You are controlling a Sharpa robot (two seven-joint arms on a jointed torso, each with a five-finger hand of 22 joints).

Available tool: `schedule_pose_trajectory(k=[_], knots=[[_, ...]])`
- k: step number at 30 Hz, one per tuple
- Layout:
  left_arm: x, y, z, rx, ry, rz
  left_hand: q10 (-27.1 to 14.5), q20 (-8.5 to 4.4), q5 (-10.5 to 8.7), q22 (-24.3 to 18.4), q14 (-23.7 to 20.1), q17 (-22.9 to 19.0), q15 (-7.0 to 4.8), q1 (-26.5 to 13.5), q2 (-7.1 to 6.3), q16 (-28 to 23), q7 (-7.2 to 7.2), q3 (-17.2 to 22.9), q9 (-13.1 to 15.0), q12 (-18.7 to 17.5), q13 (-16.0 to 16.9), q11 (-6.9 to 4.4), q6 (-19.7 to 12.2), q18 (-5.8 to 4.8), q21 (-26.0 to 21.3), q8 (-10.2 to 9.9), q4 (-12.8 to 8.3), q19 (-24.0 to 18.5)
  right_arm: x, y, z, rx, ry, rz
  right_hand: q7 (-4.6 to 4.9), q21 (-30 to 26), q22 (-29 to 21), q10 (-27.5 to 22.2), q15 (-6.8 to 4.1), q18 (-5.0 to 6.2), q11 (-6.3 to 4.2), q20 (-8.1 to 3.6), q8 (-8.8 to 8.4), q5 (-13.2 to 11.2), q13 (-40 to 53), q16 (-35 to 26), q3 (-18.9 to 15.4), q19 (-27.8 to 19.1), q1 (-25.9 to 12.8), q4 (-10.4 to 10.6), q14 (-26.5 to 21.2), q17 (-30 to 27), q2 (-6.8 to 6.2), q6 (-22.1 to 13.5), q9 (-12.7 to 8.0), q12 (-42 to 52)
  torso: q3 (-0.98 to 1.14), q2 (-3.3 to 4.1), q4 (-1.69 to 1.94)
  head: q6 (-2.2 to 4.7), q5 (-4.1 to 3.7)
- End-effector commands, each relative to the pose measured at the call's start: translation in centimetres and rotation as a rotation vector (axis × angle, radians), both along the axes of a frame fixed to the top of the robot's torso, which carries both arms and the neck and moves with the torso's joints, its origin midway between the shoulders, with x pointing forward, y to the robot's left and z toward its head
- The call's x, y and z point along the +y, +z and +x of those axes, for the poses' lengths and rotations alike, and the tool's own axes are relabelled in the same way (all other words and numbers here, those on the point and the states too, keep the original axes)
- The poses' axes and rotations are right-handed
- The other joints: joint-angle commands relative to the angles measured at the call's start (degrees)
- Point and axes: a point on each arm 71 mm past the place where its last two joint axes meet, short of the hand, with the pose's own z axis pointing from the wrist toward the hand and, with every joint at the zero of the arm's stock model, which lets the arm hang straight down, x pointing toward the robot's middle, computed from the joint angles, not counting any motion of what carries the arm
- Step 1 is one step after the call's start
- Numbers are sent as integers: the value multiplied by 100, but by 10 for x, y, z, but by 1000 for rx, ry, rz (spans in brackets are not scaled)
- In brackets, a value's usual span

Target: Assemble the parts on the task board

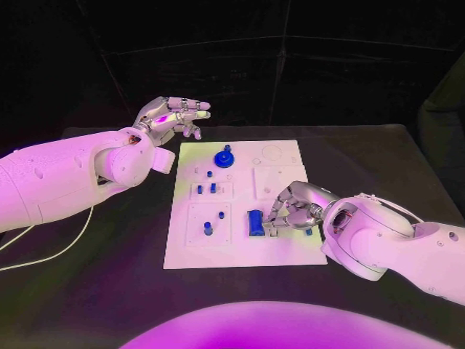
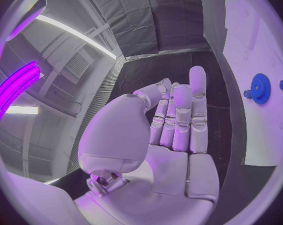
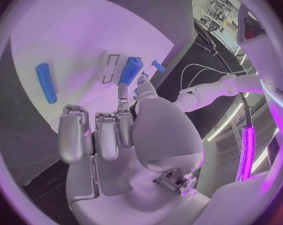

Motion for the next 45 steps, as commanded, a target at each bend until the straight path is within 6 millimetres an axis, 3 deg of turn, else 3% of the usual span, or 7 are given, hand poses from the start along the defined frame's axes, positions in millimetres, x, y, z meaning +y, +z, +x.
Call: schedule_pose_trajectory(k=[1,9,25,34,39,45], knots=[[-2,1,0,-4,-10,-9,-20,6,1,-5,-48,-5,-11,25,16,-29,44,-18,-8,18,-10,9,-4,78,-26,19,-14,-41,7,-1,-3,26,82,-12,-2,27,211,206,39,-37,42,16,-10,-32,939,-27,10,127,72,-58,453,792,16,52,-3,9,-3,1,10,-7,2],[-2,1,0,-4,-12,-10,-20,6,1,-5,-48,-5,-11,25,16,-29,44,-18,-8,18,-10,9,-4,78,-26,19,-14,-41,13,-5,1,23,87,-63,-36,32,224,217,18,-38,14,1,7,-127,952,-30,34,129,234,-185,453,794,112,142,1,21,1,5,13,-33,24],[-1,1,0,-3,-10,-9,-20,6,1,-5,-48,-5,-11,25,16,-29,44,-18,-8,18,-10,9,-4,78,-26,19,-14,-41,14,-7,11,-22,24,-94,-72,41,243,216,-8,-41,-17,-20,38,-122,940,-28,41,137,222,-190,455,804,239,222,14,0,-1,1,1,-45,38],[-1,1,0,-2,-10,-8,-20,6,1,-5,-48,-5,-11,25,16,-29,44,-18,-8,18,-10,9,-4,78,-26,19,-14,-41,13,-5,10,-38,26,-67,-56,32,227,218,-9,-38,-10,-26,5,-119,944,-32,-9,130,188,-195,454,797,197,172,1,3,2,-2,0,-54,34],[0,1,0,-1,-10,-8,-20,6,1,-5,-48,-5,-11,25,16,-29,44,-18,-8,18,-10,9,-4,78,-26,19,-14,-41,1,-1,7,-42,11,2,22,17,204,197,33,-36,51,-5,-125,-74,923,-40,-95,119,99,-175,452,787,155,-9,-53,-37,-1,-3,-3,-44,10],[1,1,0,-1,-8,-7,-20,6,1,-5,-48,-5,-11,25,16,-29,44,-18,-8,18,-10,9,-4,78,-26,19,-14,-41,-33,2,5,-28,-55,9,122,17,207,181,106,-37,137,58,-342,-7,910,-38,-123,118,110,-197,454,797,214,-201,-151,-66,-8,-5,-10,-25,-66]])
